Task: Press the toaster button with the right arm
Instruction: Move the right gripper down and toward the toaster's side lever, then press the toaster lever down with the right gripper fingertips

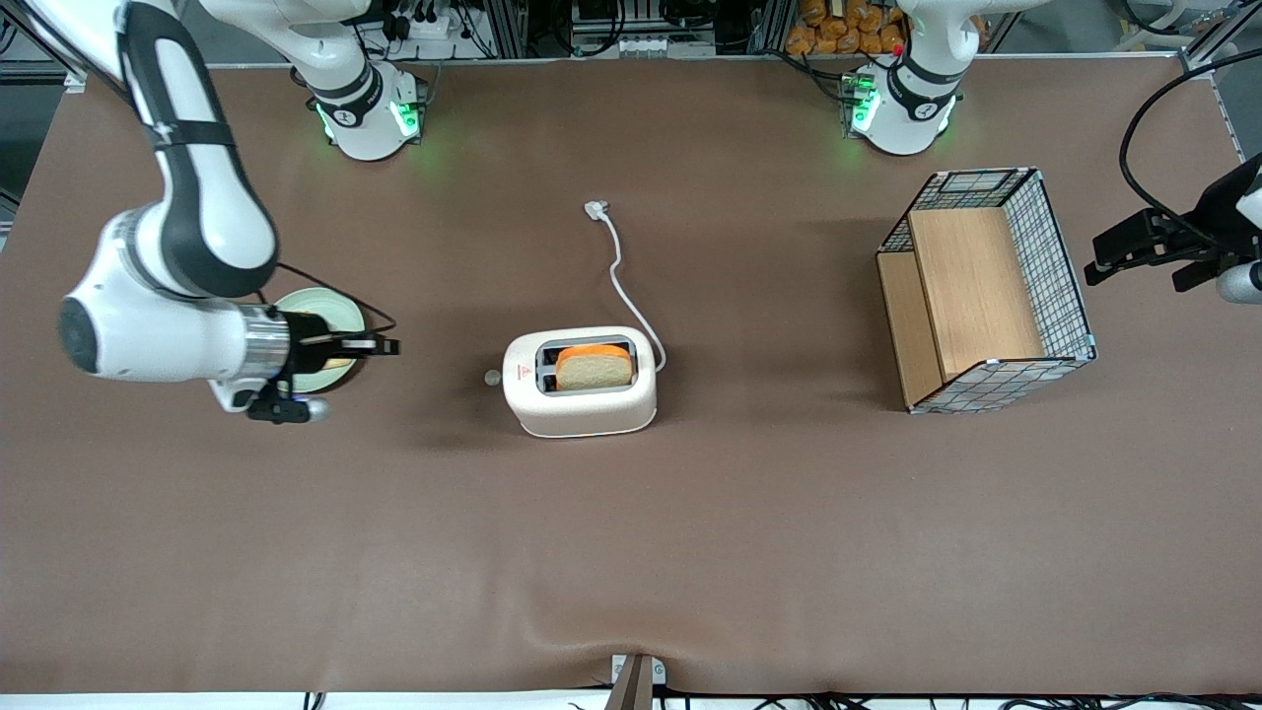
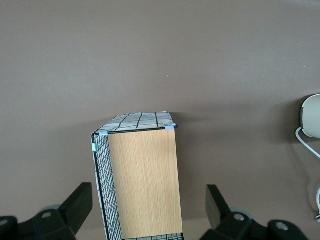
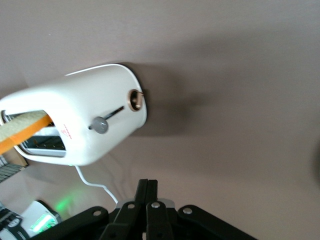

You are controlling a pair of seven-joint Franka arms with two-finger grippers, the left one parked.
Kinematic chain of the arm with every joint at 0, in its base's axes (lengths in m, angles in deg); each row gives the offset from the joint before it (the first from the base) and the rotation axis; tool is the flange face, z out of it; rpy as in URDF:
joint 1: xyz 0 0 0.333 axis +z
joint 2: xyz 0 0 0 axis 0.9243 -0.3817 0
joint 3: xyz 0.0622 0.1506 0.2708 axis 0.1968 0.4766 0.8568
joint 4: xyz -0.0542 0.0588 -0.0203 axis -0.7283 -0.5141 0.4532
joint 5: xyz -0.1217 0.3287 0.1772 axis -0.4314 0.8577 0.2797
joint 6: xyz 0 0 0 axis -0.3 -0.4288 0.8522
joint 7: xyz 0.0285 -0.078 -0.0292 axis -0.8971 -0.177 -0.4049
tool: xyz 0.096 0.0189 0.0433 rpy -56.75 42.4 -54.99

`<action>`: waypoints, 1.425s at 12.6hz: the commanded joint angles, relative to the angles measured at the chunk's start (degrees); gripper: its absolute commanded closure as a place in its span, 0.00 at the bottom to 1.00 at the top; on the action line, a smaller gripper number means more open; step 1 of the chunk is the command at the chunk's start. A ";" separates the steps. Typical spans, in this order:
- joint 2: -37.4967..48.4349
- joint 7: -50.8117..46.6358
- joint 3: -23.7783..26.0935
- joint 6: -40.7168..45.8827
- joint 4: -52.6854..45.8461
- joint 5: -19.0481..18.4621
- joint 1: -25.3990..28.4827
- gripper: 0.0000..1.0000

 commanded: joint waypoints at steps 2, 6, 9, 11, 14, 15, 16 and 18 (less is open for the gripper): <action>0.79 4.20 -0.37 -7.43 4.44 5.63 3.25 1.00; -0.88 5.34 -0.45 -10.24 4.27 10.20 4.74 1.00; -2.73 5.43 -0.37 -12.96 3.65 11.60 5.71 1.00; -3.61 5.43 -0.37 -14.46 3.57 13.27 7.12 1.00; -4.05 5.43 -0.37 -15.17 3.57 13.46 7.73 1.00; -4.14 5.43 -0.37 -15.26 3.48 13.54 7.73 1.00; -4.57 5.43 -0.37 -15.70 3.30 13.72 7.73 1.00; -5.01 5.43 -0.37 -16.32 2.95 14.51 8.43 1.00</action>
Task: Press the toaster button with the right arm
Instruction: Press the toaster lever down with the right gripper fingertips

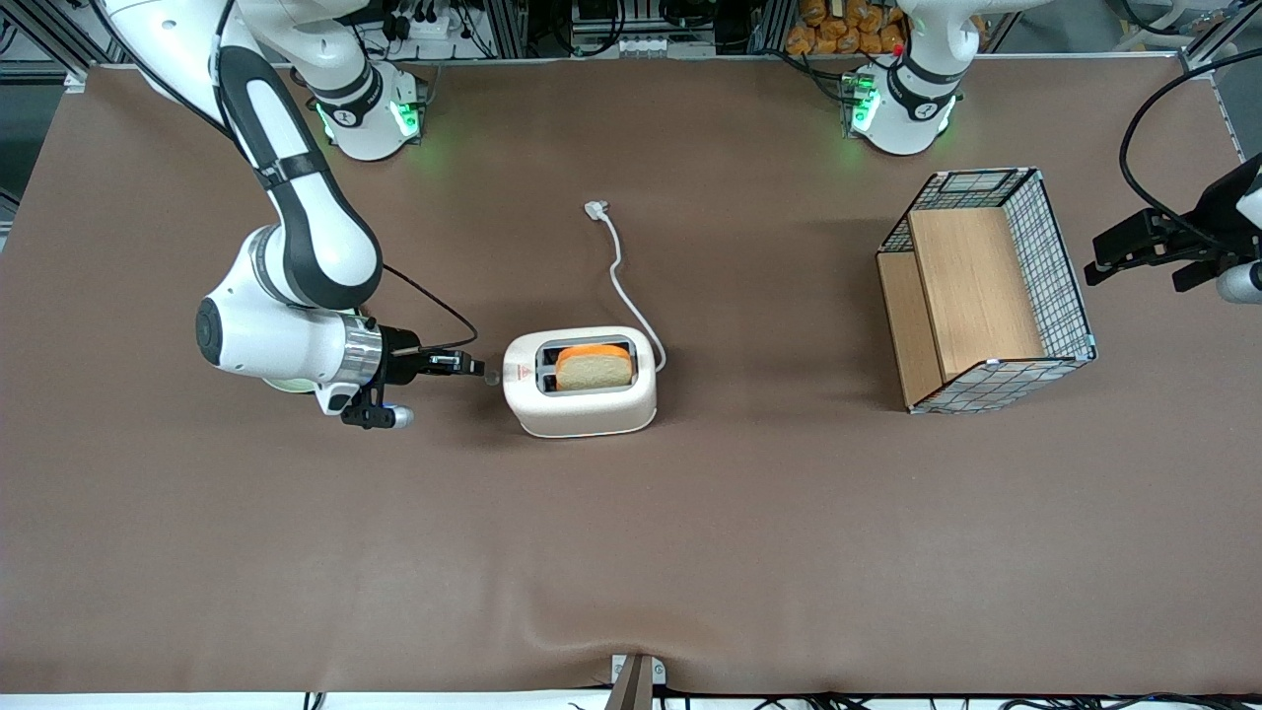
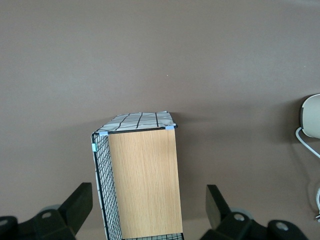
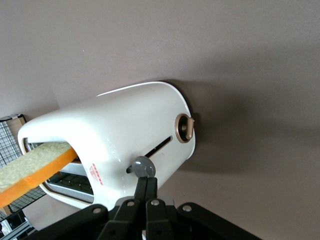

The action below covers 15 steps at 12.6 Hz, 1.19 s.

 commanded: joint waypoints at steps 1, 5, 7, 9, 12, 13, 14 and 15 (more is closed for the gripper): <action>-1.02 1.74 -0.38 -1.45 -0.91 2.67 1.04 1.00; -2.07 1.74 -0.47 -2.23 -1.61 3.99 1.39 1.00; -2.69 1.74 -0.38 -2.94 -1.70 4.16 1.56 1.00; -3.22 2.00 -0.38 -3.90 -1.61 4.34 2.08 1.00; -3.57 2.61 -0.38 -4.26 -1.61 4.34 2.27 1.00; -4.18 3.05 -0.38 -5.04 -1.53 4.34 2.27 1.00; -4.62 3.49 -0.38 -5.48 -1.53 4.25 2.35 1.00; -4.89 4.19 -0.38 -5.75 -1.44 4.34 2.53 1.00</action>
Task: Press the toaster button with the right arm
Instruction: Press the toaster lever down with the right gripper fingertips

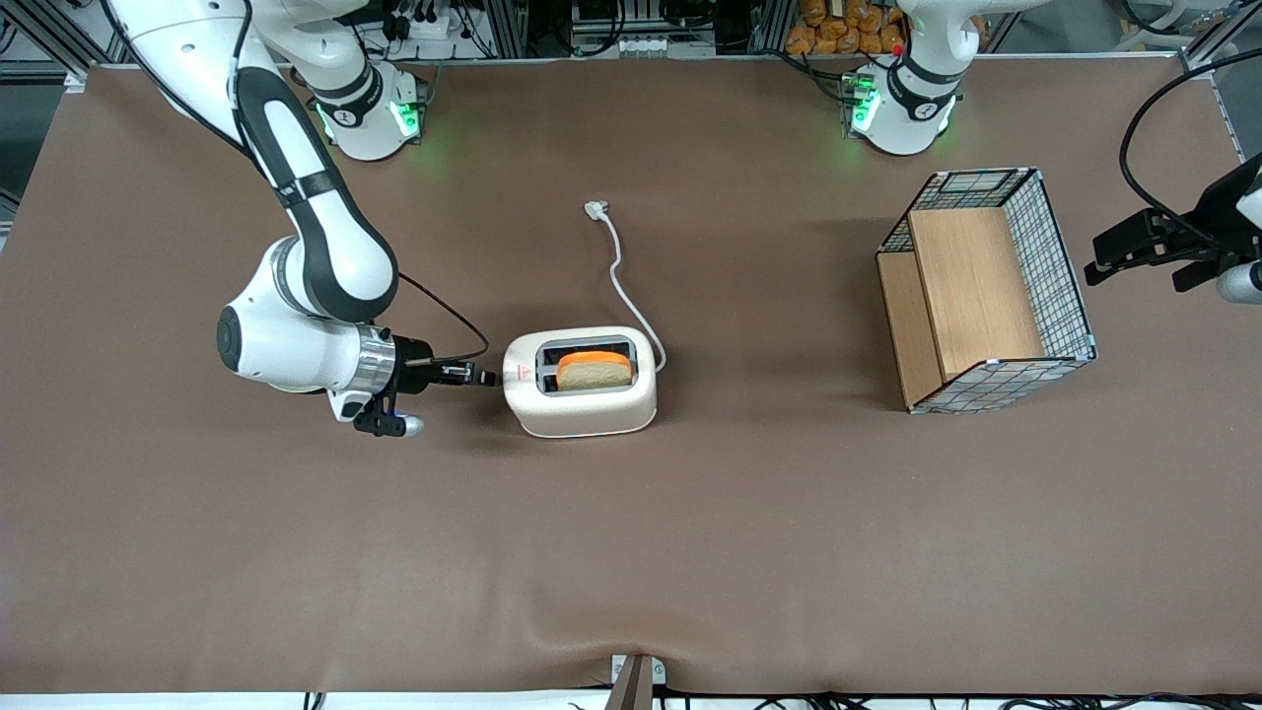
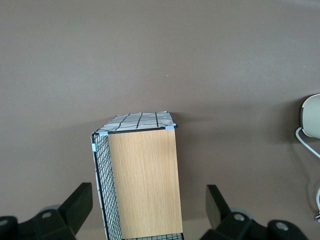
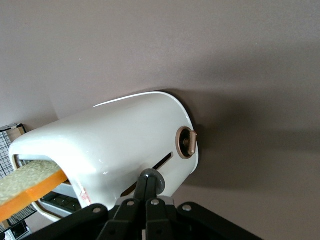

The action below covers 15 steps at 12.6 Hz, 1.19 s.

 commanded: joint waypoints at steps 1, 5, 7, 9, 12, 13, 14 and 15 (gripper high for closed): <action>-1.93 3.24 -0.37 -2.53 -0.60 2.21 1.30 1.00; -3.60 4.64 -0.37 -4.46 -0.34 2.21 1.91 1.00; -4.30 5.53 -0.37 -5.00 -0.33 2.21 2.09 1.00; -4.83 5.70 -0.28 -6.04 -0.25 2.21 2.09 1.00; -5.62 5.88 -0.28 -7.36 -0.07 2.21 2.70 1.00; -5.80 5.97 -0.02 -8.33 0.10 2.21 3.14 1.00; -6.15 6.23 0.42 -9.21 0.19 2.30 3.14 1.00; -6.41 6.49 0.42 -9.39 0.28 2.56 3.14 1.00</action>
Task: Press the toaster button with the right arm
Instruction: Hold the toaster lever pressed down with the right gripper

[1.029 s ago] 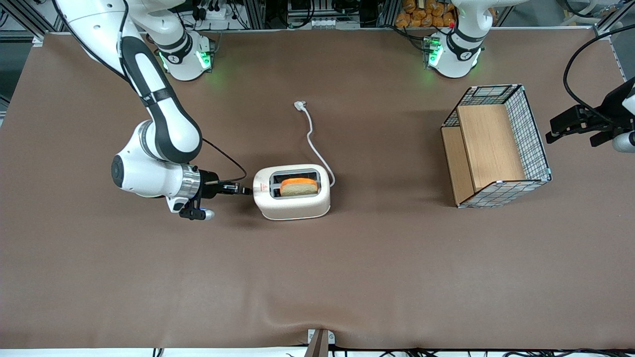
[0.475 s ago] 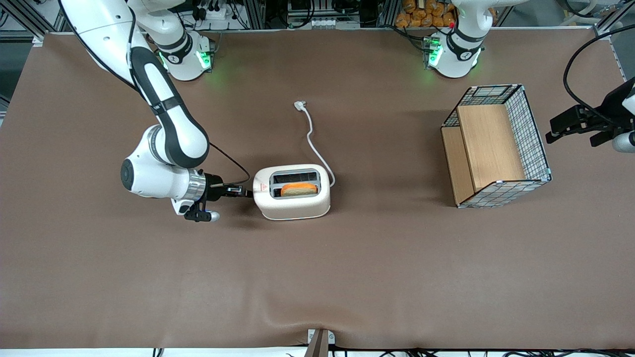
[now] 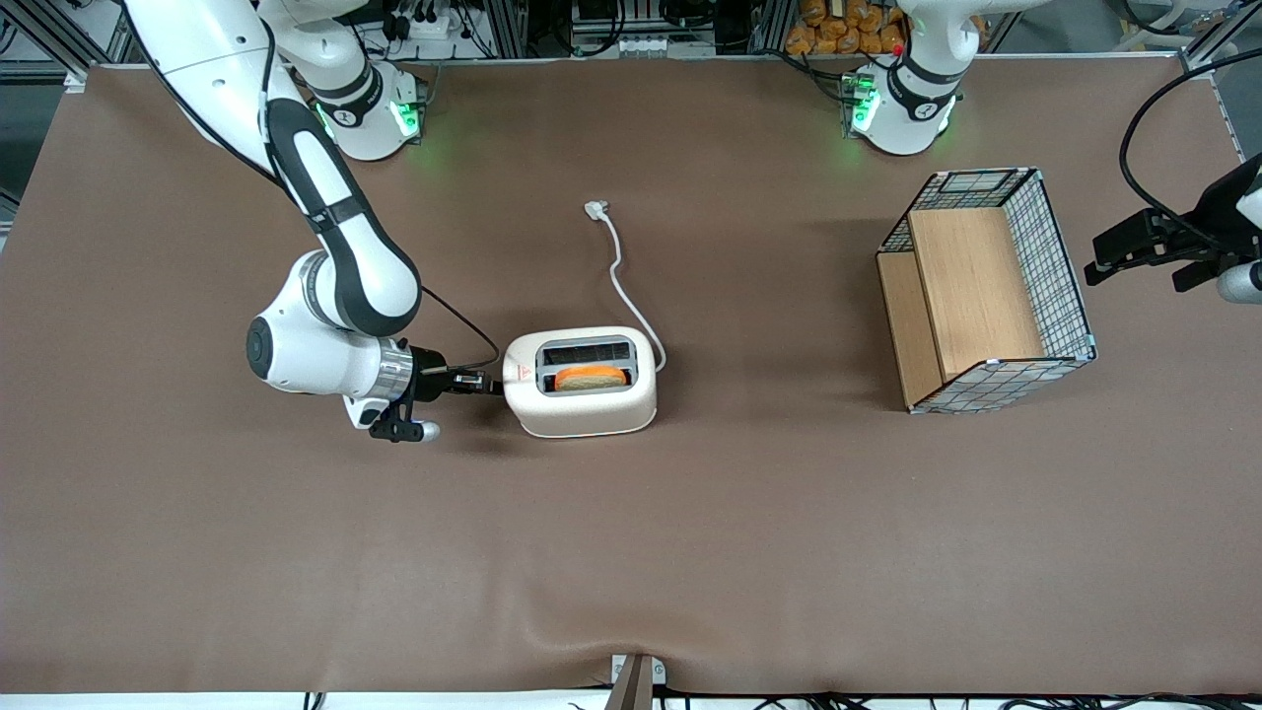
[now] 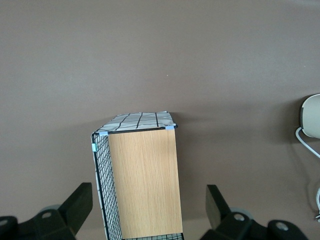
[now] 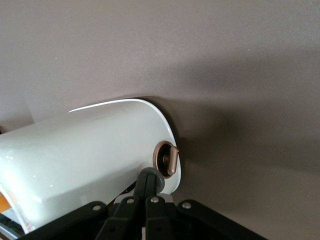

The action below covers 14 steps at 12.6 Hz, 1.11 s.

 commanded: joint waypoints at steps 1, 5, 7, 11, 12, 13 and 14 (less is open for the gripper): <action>-2.85 3.94 0.43 -4.53 0.05 2.95 1.88 1.00; -2.94 5.44 0.43 -4.61 0.31 4.10 1.88 1.00; -2.94 5.44 0.43 -4.53 0.31 4.10 1.88 1.00; -2.94 5.44 0.43 -4.53 0.31 4.10 1.88 1.00; -2.94 5.44 0.43 -4.53 0.31 4.10 1.88 1.00; -2.94 5.44 0.43 -4.53 0.31 4.10 1.88 1.00; -2.94 5.44 0.43 -4.53 0.31 4.10 1.88 1.00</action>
